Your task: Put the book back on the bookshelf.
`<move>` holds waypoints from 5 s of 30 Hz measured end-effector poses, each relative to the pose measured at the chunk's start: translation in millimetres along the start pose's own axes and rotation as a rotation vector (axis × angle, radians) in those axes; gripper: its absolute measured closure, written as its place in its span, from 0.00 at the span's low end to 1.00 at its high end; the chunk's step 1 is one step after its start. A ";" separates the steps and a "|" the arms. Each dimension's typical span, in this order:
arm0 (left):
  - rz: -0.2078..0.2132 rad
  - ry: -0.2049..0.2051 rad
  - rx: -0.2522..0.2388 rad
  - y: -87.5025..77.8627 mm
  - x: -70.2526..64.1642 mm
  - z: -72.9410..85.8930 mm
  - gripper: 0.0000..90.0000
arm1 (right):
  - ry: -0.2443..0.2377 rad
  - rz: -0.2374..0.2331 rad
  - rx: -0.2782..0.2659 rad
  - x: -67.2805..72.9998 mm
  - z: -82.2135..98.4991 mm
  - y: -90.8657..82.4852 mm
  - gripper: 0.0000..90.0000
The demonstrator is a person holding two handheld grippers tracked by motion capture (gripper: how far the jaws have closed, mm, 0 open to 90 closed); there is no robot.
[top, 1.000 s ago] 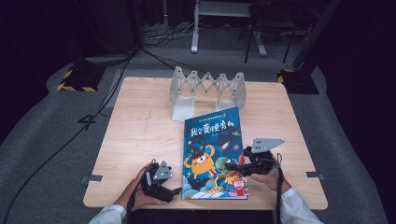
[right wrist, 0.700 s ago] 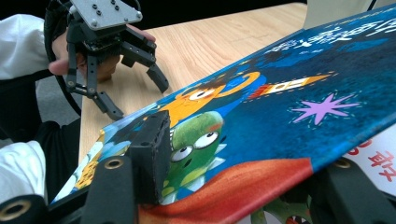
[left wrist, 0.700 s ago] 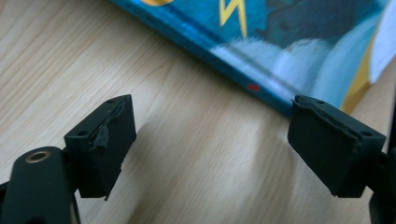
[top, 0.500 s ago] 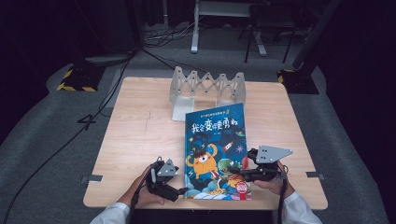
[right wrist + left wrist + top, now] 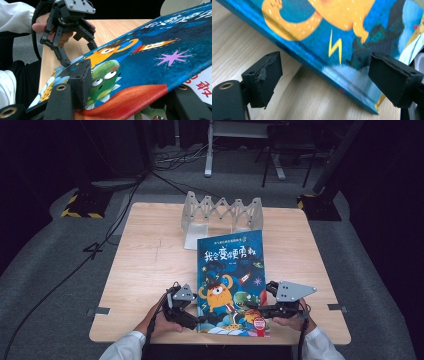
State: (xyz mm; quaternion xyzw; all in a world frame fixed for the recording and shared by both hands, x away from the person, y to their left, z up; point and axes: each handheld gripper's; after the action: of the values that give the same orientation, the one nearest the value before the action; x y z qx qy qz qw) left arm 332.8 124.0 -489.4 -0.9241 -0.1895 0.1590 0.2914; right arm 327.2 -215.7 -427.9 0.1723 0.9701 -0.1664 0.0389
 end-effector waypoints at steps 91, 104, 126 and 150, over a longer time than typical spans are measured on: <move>0.093 -0.004 -0.331 -16.0 13.4 -50.0 0.48 | -0.087 -0.009 -0.016 8.6 5.4 -22.2 0.66; 0.039 0.110 -0.369 -32.6 -5.4 -52.3 0.66 | -0.026 0.099 0.013 -3.2 11.8 -20.5 0.59; 0.032 0.205 -0.329 -12.6 -23.5 -49.4 0.76 | 0.018 0.166 0.038 -14.8 24.6 -23.6 0.59; 0.036 0.242 -0.343 -9.1 -30.8 -47.7 0.89 | 0.051 0.224 0.029 -18.6 30.4 -44.2 0.56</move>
State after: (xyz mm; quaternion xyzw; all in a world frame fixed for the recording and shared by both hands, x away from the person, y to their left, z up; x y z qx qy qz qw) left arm 322.7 94.4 -441.1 -0.9757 -0.1607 0.0174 0.1477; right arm 329.8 -271.1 -440.4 0.2842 0.9430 -0.1703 0.0302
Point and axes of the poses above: each handheld gripper's, and its own axes: y roughly forward along the jaws, z roughly out of its underside, x roughly to its left, and after that the axes turned 4 degrees about -x, right-handed
